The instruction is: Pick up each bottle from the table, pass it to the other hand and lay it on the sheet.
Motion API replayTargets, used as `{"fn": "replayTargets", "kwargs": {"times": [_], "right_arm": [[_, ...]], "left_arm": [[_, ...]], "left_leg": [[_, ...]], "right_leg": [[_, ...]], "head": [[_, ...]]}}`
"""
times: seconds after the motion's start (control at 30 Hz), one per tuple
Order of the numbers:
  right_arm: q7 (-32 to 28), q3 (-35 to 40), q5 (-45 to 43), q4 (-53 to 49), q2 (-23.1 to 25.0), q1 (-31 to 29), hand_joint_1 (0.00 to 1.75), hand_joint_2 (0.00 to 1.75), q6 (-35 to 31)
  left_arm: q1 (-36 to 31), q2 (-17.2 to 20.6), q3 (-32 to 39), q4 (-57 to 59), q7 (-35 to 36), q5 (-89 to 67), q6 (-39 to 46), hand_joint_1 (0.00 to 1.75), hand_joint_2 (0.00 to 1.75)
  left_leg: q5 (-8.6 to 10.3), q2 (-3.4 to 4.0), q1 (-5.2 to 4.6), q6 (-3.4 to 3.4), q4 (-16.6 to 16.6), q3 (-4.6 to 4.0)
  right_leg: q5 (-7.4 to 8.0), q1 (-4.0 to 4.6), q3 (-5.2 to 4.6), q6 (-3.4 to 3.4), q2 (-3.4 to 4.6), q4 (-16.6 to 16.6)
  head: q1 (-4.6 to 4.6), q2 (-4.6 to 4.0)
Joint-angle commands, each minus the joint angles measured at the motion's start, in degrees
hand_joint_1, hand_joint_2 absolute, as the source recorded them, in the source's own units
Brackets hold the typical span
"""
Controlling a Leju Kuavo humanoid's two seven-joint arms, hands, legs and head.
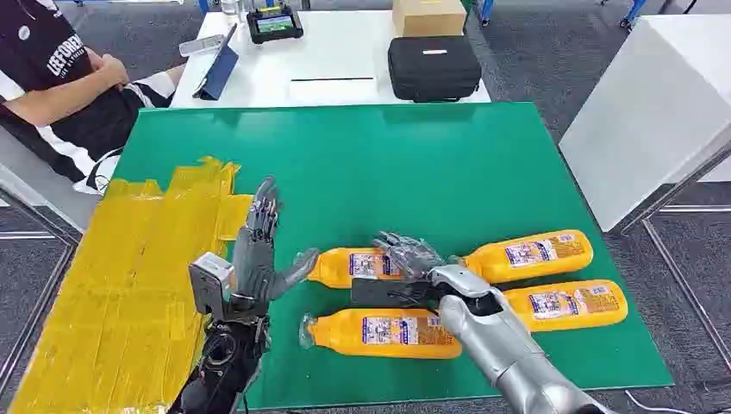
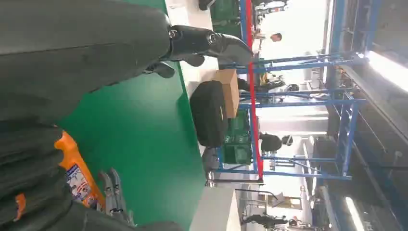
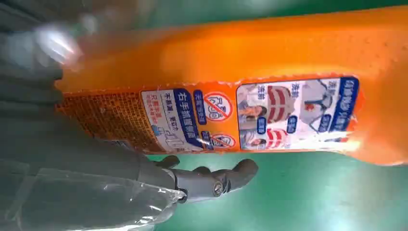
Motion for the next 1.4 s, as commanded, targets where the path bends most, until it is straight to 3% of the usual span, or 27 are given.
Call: {"fn": "replayTargets", "kwargs": {"times": [0.03,0.2,0.23,0.27,0.3,0.37,0.4,1.0,1.03,1.07,1.2,1.4], "right_arm": [[6.82,2.56,3.07,9.97,1.41,-4.27,0.0,0.0,-0.55],[9.45,0.98,5.92,13.61,2.32,-5.38,0.0,0.0,-2.7],[8.86,0.22,5.97,14.41,2.62,-5.69,0.0,1.75,-3.12],[8.54,-0.39,5.8,14.74,2.84,-5.84,0.0,1.75,-3.47],[8.21,-0.96,5.94,14.99,3.03,-5.96,1.52,1.75,-4.41],[8.25,-1.18,6.07,15.21,3.13,-6.01,1.52,1.75,-4.66],[8.27,-1.7,6.16,15.27,3.26,-5.96,1.73,1.75,-5.25],[6.59,-5.19,5.52,14.05,3.95,-5.29,1.75,1.75,-8.68],[4.54,-6.9,3.92,12.6,4.15,-4.44,1.75,1.75,-11.34],[-0.52,-11.03,-0.23,8.59,4.82,-2.25,1.75,1.75,-18.32],[-7.95,-19.27,-12.3,-2.42,5.73,3.69,1.75,1.75,-26.6],[-19.67,-26.62,-31.86,-11.78,8.68,10.1,1.75,1.75,-27.93]], "left_arm": [[-1.73,-0.37,-0.21,3.59,0.55,-0.39,0.07,0.0,1.75],[-2.26,-0.8,0.13,4.08,0.86,-0.83,-0.12,0.0,1.75],[-2.49,-0.9,0.31,4.43,0.86,-0.83,-0.19,0.0,1.75],[-2.63,-0.91,0.46,4.63,0.86,-0.83,-0.24,0.0,1.75],[-2.69,-0.87,0.61,4.74,0.85,-0.84,-0.31,0.0,1.75],[-2.73,-0.88,0.64,4.85,0.79,-0.89,-0.39,0.0,1.75],[-2.78,-0.89,0.61,4.91,0.69,-0.99,-0.52,0.0,1.75],[-2.5,-0.91,1.16,4.25,0.38,-1.35,-0.75,0.0,1.75],[-2.39,-0.84,1.15,4.09,0.25,-1.52,-0.75,0.0,1.75],[-2.04,-0.65,1.15,3.51,0.09,-1.82,-0.44,0.0,1.75],[-1.52,0.07,0.53,1.31,1.21,-2.65,0.71,0.0,1.75],[-3.37,1.8,-1.62,-0.44,5.46,-3.28,0.13,0.0,1.75]], "left_leg": [[-0.05,0.03,0.02,-0.1,-0.04,0.21],[-0.09,0.0,0.04,-0.14,-0.04,0.35],[-0.04,0.01,0.02,-0.09,-0.04,0.23],[-0.09,0.02,0.02,-0.13,-0.04,0.34],[-0.05,0.03,0.03,-0.1,-0.04,0.24],[-0.03,-0.02,0.02,-0.1,-0.04,0.23],[-0.08,0.02,0.03,-0.15,-0.05,0.34],[-0.1,0.05,0.03,-0.13,-0.02,0.32],[-0.02,0.01,0.0,-0.07,-0.04,0.18],[-0.12,0.04,0.04,-0.15,-0.02,0.38],[-0.03,0.0,0.02,-0.08,-0.01,0.1],[-0.07,-0.1,0.04,-0.12,-0.01,0.17]], "right_leg": [[-0.05,0.01,0.22,-0.07,0.07,-0.05],[-0.09,0.02,0.38,-0.09,0.07,-0.09],[-0.05,0.0,0.24,-0.07,0.05,-0.06],[-0.09,0.0,0.36,-0.09,0.09,-0.07],[-0.05,0.01,0.26,-0.07,0.08,-0.06],[-0.05,0.0,0.25,-0.07,0.03,-0.05],[-0.09,0.01,0.36,-0.11,0.08,-0.06],[-0.1,0.02,0.32,-0.11,0.1,-0.04],[-0.04,-0.01,0.18,-0.05,0.04,-0.04],[-0.12,0.03,0.39,-0.11,0.1,-0.05],[-0.05,0.02,0.11,-0.06,0.03,-0.01],[-0.12,0.02,0.21,-0.1,-0.03,-0.01]], "head": [[0.0,0.0],[0.0,0.0],[0.02,0.0],[0.0,0.0],[0.0,0.0],[0.0,0.0],[0.0,0.0],[0.0,0.0],[0.0,0.0],[0.0,0.0],[0.02,0.0],[0.0,0.0]]}}
